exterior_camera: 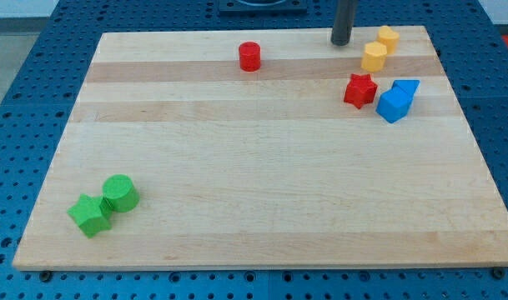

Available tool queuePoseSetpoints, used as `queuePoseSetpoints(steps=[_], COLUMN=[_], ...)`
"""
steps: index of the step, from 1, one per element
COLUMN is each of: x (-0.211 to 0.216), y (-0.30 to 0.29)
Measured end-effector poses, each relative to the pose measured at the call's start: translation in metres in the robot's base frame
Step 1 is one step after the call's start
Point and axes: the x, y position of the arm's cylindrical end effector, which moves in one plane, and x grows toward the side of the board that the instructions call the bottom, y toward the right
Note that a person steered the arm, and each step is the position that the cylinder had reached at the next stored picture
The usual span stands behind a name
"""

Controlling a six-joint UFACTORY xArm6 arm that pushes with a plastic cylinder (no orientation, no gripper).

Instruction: Move the yellow heart to the top of the blue triangle

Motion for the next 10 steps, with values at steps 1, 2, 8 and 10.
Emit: queuePoseSetpoints(steps=[1,2,8,10], x=[-0.011,-0.017,0.008,0.031], y=[0.024,0.056,0.112,0.087])
